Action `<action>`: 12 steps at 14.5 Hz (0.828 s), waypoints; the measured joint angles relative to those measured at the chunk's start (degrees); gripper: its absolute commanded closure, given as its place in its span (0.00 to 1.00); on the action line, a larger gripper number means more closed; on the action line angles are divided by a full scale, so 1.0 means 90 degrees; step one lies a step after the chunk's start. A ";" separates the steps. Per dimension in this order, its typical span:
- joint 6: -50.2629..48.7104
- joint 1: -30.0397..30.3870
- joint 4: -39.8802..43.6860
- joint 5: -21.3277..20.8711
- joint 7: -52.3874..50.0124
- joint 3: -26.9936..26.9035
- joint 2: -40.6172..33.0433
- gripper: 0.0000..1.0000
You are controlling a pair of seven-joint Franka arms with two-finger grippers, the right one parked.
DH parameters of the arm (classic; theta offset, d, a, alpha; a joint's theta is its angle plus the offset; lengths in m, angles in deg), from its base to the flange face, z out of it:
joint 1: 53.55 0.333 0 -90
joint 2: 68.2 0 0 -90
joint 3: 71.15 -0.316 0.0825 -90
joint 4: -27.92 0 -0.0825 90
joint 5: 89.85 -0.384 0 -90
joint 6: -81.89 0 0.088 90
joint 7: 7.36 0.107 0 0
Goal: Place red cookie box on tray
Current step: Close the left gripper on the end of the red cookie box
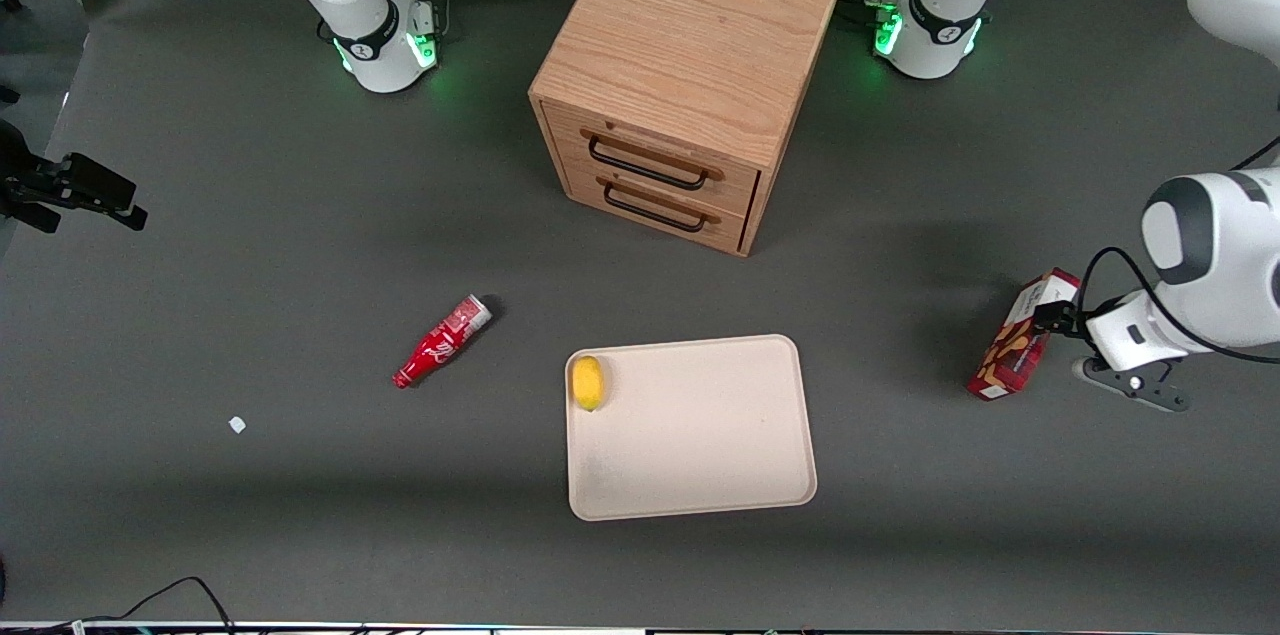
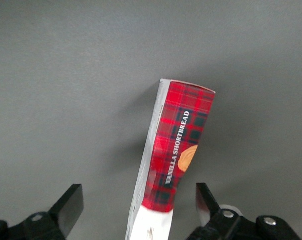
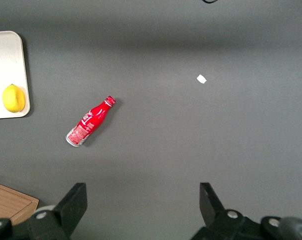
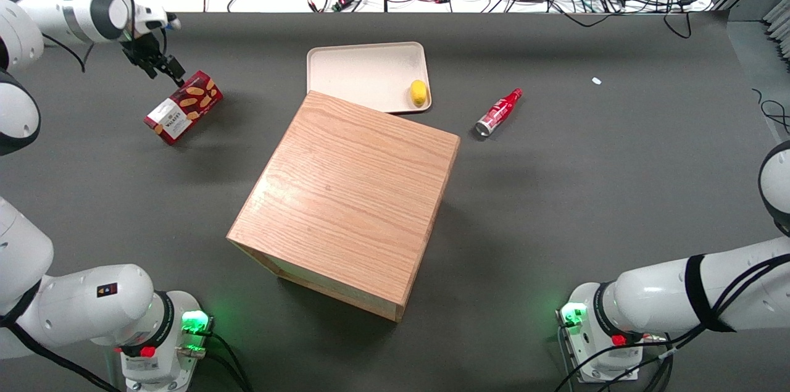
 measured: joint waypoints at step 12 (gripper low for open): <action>0.1162 0.0000 -0.1007 -0.0223 0.0011 0.0129 -0.0052 1.00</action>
